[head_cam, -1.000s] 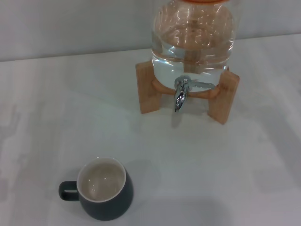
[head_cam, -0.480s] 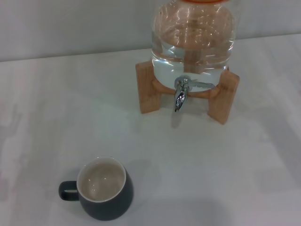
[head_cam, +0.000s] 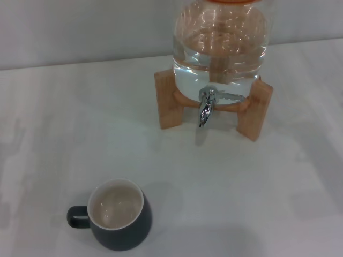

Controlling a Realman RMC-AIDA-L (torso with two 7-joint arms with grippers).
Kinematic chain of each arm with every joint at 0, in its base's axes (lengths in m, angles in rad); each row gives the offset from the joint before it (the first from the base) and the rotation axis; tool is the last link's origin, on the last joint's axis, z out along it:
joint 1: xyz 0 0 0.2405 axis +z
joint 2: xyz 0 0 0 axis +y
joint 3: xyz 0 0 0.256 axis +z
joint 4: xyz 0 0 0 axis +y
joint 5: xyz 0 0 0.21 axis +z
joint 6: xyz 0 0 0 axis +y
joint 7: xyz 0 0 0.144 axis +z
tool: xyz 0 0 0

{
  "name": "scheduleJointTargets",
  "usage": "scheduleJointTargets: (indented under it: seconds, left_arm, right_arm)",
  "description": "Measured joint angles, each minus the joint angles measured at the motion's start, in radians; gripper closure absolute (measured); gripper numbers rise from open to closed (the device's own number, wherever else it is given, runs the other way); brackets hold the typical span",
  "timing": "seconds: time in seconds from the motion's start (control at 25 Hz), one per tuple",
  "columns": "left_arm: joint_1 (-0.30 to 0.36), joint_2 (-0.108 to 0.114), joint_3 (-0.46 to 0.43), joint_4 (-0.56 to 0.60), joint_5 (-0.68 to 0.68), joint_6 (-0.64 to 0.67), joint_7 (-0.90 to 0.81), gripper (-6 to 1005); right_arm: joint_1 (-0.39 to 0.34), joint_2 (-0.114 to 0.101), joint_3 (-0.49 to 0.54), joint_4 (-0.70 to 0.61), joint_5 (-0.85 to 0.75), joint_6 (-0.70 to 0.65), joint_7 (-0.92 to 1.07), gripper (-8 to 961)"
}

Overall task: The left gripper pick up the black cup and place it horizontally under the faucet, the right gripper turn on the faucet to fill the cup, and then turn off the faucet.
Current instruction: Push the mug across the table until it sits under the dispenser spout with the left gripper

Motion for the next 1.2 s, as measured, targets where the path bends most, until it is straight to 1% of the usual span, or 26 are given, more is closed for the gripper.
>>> scheduleJointTargets:
  seconds: [0.28, 0.52, 0.92, 1.2]
  left_arm:
    - [0.0, -0.001, 0.0, 0.003, 0.001, -0.002, 0.0, 117]
    - [0.008, -0.003, 0.026, 0.003, 0.0, -0.007, 0.0, 117]
    - [0.021, -0.004, 0.026, 0.015, -0.001, -0.012, 0.0, 118]
    - [0.035, -0.006, 0.053, 0.028, -0.003, -0.012, 0.003, 117]
  right_arm:
    - [0.0, 0.0, 0.0, 0.0, 0.0, 0.0, 0.0, 85]
    - [0.0, 0.0, 0.0, 0.0, 0.0, 0.0, 0.0, 85]
    - [-0.003, 0.0, -0.001, 0.003, 0.0, -0.002, 0.0, 85]
    - [-0.005, 0.0, -0.015, 0.003, 0.0, -0.004, 0.002, 85]
